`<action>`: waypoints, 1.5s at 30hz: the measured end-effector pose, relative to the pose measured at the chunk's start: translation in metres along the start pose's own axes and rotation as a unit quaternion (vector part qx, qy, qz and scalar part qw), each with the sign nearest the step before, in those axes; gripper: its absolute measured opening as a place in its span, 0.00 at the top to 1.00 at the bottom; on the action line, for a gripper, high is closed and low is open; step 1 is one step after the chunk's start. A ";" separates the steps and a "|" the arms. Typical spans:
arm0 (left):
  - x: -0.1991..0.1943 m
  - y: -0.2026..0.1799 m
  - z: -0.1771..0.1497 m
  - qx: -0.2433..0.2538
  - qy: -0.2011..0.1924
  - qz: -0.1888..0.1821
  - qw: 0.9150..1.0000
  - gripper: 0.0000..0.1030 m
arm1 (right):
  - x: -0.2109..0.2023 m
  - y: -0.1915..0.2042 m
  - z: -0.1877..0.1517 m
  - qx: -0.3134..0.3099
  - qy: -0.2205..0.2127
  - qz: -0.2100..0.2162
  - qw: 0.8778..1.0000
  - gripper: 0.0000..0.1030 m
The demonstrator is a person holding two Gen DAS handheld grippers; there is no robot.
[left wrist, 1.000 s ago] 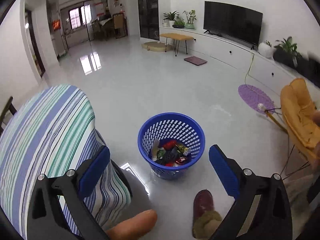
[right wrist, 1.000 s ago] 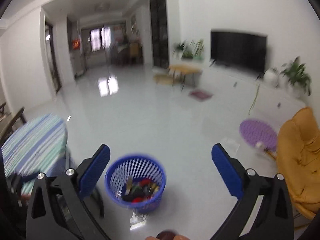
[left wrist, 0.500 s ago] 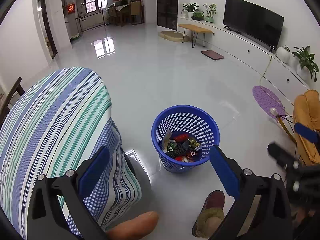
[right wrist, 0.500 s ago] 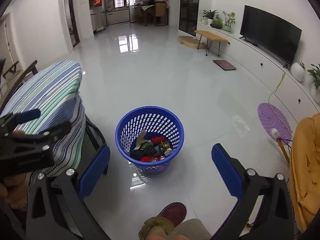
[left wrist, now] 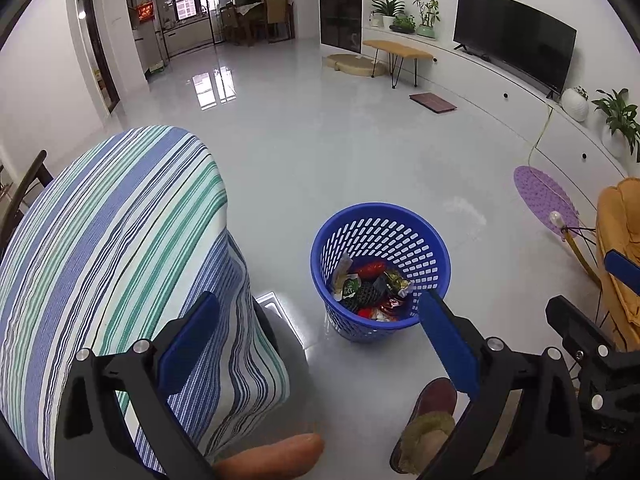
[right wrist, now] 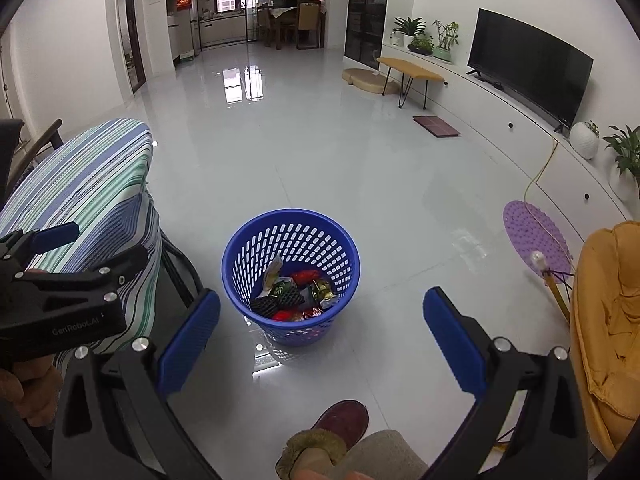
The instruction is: Collect trash
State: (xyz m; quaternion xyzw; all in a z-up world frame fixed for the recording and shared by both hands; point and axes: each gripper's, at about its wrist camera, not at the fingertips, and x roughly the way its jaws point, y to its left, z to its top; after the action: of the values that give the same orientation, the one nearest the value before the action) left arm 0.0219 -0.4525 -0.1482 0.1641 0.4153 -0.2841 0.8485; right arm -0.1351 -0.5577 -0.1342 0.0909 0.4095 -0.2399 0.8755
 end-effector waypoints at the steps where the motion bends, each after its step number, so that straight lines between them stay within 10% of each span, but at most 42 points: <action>1: 0.000 -0.001 0.000 0.001 0.000 0.001 1.000 0.05 | 0.000 -0.001 -0.001 0.002 0.000 -0.001 1.000 0.05; 45: 0.005 -0.007 -0.007 0.013 0.009 0.010 1.000 0.05 | 0.004 -0.003 -0.004 0.014 0.010 -0.008 1.000 0.05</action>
State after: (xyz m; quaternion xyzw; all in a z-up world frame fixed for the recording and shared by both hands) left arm 0.0159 -0.4567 -0.1566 0.1821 0.4177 -0.2792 0.8452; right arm -0.1373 -0.5600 -0.1396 0.1019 0.4153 -0.2516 0.8682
